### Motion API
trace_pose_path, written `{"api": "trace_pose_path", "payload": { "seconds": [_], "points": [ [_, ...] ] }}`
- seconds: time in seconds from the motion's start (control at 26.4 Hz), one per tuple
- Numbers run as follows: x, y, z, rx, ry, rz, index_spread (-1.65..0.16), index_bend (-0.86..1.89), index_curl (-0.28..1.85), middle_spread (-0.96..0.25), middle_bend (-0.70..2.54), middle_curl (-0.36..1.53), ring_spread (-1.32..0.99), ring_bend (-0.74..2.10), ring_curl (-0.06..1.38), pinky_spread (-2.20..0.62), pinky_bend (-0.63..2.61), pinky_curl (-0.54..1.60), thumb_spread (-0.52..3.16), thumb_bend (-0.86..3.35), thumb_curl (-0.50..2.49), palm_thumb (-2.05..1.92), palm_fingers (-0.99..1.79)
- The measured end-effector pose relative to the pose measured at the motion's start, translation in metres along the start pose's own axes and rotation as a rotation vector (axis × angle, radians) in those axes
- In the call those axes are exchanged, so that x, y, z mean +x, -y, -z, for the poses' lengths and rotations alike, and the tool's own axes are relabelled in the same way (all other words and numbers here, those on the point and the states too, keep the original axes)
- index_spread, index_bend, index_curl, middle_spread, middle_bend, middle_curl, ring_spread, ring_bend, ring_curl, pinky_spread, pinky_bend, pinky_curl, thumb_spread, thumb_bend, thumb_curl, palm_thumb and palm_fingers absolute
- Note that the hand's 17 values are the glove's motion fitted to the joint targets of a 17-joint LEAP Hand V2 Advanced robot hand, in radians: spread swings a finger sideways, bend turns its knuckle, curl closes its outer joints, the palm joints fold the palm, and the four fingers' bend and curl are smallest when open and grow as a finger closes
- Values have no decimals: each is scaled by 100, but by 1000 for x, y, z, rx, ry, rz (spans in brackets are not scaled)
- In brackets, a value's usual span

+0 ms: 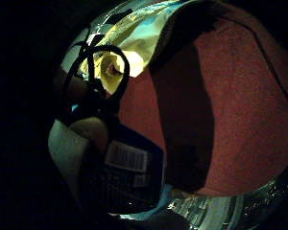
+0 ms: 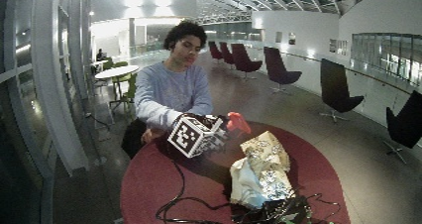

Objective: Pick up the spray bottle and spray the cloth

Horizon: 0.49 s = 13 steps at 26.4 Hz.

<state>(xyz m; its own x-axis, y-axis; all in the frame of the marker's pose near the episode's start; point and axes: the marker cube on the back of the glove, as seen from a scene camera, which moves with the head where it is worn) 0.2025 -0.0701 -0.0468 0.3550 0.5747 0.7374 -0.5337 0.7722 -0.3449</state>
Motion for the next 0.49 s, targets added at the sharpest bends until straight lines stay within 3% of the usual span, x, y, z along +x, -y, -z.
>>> {"api": "trace_pose_path", "payload": {
  "seconds": [0.49],
  "points": [
    [0, 0, 0, 5, 8, -23, -20, 15, 40, -6, 28, 46, 0, 52, 40, 14, 29, 37, 93, -2, 54, 84, 116]
  ]
}}
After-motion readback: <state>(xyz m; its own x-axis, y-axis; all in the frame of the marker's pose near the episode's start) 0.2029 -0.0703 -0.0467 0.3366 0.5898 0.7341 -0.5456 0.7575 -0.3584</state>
